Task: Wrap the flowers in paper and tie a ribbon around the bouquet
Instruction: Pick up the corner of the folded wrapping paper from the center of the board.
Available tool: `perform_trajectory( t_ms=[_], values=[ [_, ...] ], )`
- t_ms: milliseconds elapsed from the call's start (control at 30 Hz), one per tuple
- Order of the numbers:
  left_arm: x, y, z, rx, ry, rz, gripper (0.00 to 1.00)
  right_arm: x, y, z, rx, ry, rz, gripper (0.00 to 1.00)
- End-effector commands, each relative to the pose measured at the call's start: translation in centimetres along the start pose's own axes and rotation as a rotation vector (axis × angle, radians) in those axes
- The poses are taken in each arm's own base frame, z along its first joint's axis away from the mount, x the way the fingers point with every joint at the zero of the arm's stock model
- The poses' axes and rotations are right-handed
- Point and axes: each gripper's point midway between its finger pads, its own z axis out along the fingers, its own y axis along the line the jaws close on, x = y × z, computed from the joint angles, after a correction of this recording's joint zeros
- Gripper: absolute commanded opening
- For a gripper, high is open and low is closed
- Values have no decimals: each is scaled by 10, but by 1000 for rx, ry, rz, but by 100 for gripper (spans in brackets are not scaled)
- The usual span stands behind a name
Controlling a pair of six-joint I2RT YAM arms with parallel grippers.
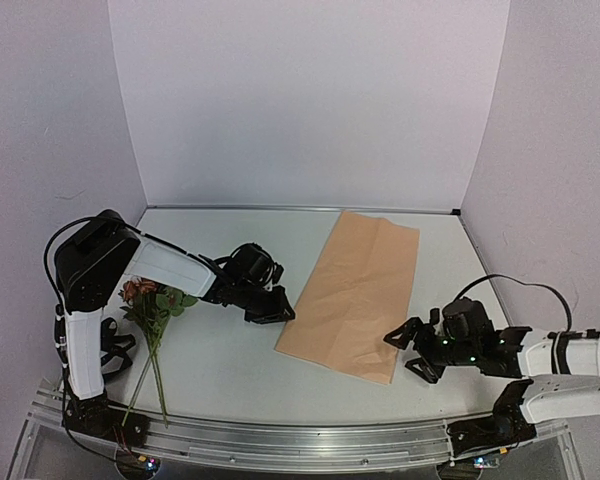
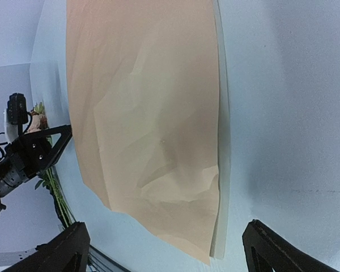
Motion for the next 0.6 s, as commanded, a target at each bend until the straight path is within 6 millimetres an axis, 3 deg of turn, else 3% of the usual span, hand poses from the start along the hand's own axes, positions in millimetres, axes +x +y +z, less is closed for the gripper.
perform_trajectory(
  t_ms=[0,300,567],
  values=[
    [12,16,-2,-78,39,-18,19,13,1,3,-7,28,6,97],
    [14,18,-3,-81,38,-26,19,27,4,19,-33,67,19,97],
    [14,18,-2,-79,39,-30,19,29,0,20,-24,67,28,94]
  ],
)
